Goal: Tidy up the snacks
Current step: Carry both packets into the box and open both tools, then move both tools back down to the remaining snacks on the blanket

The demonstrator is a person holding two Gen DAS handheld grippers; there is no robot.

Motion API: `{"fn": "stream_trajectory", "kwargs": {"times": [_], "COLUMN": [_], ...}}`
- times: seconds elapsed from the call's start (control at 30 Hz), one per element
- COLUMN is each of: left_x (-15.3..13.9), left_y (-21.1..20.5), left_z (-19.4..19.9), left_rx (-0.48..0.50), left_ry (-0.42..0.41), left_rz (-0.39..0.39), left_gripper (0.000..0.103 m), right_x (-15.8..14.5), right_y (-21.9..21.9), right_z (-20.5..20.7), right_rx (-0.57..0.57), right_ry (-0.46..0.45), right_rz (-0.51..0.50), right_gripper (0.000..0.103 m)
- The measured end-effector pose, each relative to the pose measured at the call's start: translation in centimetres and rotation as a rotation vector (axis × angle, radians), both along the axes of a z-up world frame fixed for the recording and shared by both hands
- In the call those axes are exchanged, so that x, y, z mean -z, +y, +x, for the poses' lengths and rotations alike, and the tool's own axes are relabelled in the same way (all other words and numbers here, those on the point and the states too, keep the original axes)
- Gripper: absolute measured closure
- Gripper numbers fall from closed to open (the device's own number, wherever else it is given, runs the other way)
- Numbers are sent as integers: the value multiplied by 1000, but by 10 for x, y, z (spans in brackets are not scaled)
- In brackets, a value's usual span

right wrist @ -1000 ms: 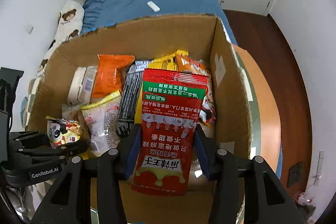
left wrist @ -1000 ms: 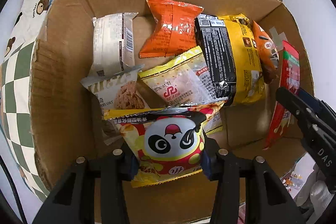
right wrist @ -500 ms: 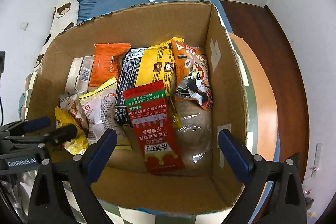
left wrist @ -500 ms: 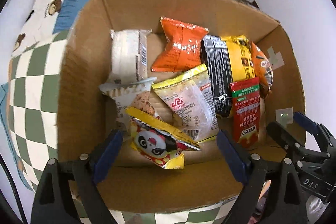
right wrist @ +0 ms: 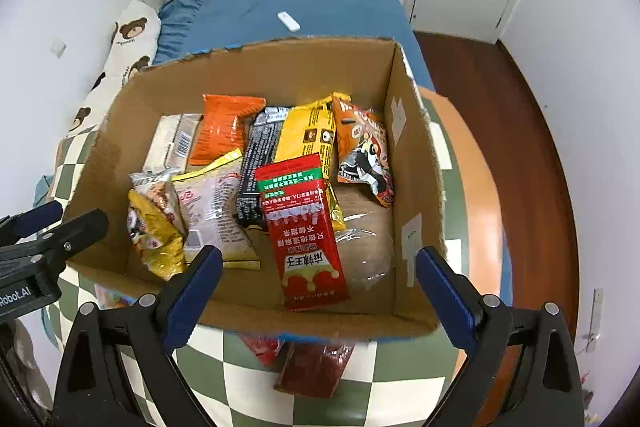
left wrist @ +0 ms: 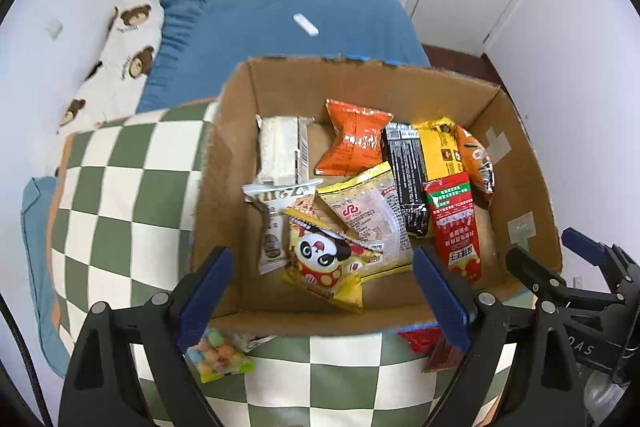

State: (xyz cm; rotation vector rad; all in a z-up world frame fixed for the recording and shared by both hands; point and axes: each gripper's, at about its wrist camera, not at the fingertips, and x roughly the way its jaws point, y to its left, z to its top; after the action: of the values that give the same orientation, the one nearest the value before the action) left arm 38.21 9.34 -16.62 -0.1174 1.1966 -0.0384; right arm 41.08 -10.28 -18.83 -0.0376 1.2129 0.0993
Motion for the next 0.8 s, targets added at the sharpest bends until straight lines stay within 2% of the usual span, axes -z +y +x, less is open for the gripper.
{"fn": "stream_trajectory", "kwargs": {"times": [0.53,0.8], "left_x": [-67,-77], "left_y": [-3,2], "left_z": [-84,-109], "left_rx": [-2,-25], "left_ry": [-238,-277], "left_rz": [53,66], "left_gripper": [11,11], "right_x": [-82,-94], "right_y": [12,7], "right_z": [-90,-120], "right_rx": [-35,-11], "right_ry": [-231,-255], "right_rz": [2,81], "right_gripper": [4,4]}}
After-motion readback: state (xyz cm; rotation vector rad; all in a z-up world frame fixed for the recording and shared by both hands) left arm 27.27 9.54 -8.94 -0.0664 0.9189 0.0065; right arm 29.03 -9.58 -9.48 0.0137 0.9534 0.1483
